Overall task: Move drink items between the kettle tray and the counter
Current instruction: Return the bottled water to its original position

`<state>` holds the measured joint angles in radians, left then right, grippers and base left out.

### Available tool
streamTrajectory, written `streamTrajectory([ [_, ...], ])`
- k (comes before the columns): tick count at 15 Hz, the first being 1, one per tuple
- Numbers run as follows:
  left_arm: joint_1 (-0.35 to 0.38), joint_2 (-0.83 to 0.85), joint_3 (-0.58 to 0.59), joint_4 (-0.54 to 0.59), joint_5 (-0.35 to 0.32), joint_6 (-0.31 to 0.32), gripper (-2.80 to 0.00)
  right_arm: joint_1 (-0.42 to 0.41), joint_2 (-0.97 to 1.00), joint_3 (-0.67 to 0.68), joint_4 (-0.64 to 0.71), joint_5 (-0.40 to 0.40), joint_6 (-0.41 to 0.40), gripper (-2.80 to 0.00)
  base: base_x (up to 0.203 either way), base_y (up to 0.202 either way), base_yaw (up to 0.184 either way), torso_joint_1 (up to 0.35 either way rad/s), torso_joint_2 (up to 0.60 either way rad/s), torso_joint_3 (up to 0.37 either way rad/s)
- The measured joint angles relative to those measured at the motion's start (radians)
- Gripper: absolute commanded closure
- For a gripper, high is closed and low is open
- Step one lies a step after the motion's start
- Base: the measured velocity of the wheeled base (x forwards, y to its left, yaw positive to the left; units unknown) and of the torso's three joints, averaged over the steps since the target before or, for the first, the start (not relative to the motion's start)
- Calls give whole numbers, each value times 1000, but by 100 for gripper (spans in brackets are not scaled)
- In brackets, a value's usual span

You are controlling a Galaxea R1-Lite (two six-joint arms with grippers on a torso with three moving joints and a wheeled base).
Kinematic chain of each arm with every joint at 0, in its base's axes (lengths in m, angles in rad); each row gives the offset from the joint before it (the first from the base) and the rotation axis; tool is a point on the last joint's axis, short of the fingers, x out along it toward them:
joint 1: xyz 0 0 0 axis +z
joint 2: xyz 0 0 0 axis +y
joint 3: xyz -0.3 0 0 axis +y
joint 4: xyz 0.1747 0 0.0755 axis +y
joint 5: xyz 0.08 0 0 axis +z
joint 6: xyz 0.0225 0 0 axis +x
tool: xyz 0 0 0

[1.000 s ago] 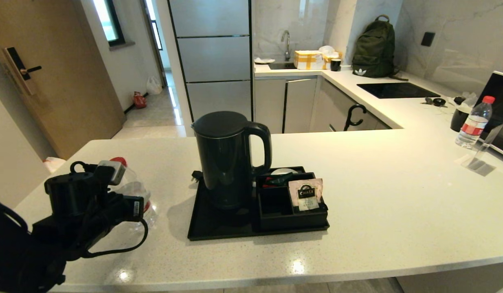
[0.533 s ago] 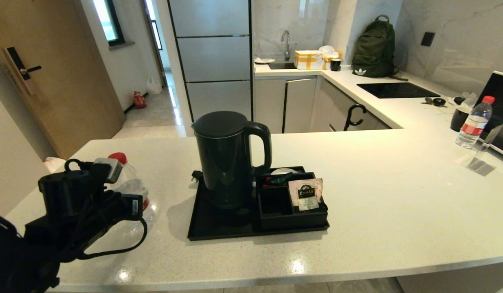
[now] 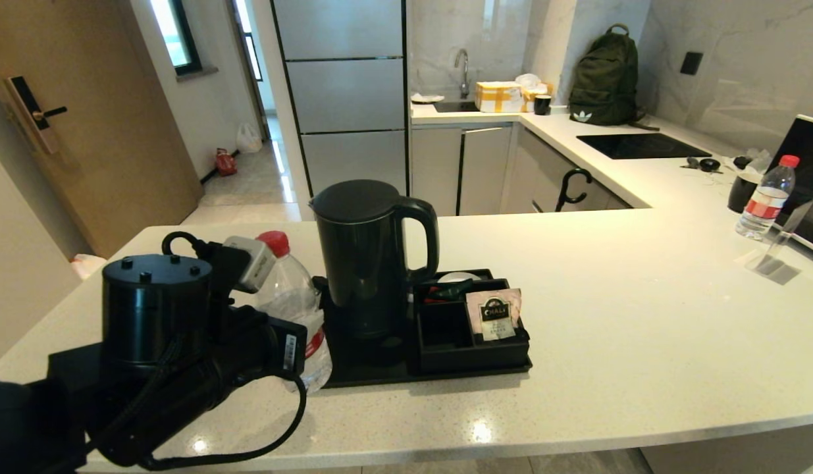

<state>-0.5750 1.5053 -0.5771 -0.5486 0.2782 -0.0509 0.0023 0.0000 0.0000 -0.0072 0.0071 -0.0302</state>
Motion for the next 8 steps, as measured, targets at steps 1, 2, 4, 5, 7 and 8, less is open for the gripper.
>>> streamTrajectory([
  [1,-11,-4,-11,0,2,0,0,0,0,0,0,0,0,0,0,0,0,0,0,0],
  [2,-20,3,-24,0,5,0,0,0,0,0,0,0,0,0,0,0,0,0,0,0],
  [4,-32,43,-55,0,8,2,0,0,0,0,0,0,0,0,0,0,0,0,0,0],
  [5,-34,64,-69,-6,9,1,0,0,0,0,0,0,0,0,0,0,0,0,0,0],
  [7,-34,128,-92,-32,11,-1,0,0,0,0,0,0,0,0,0,0,0,0,0,0],
  [8,-34,169,-105,-59,11,0,0,0,0,0,0,0,0,0,0,0,0,0,0,0],
])
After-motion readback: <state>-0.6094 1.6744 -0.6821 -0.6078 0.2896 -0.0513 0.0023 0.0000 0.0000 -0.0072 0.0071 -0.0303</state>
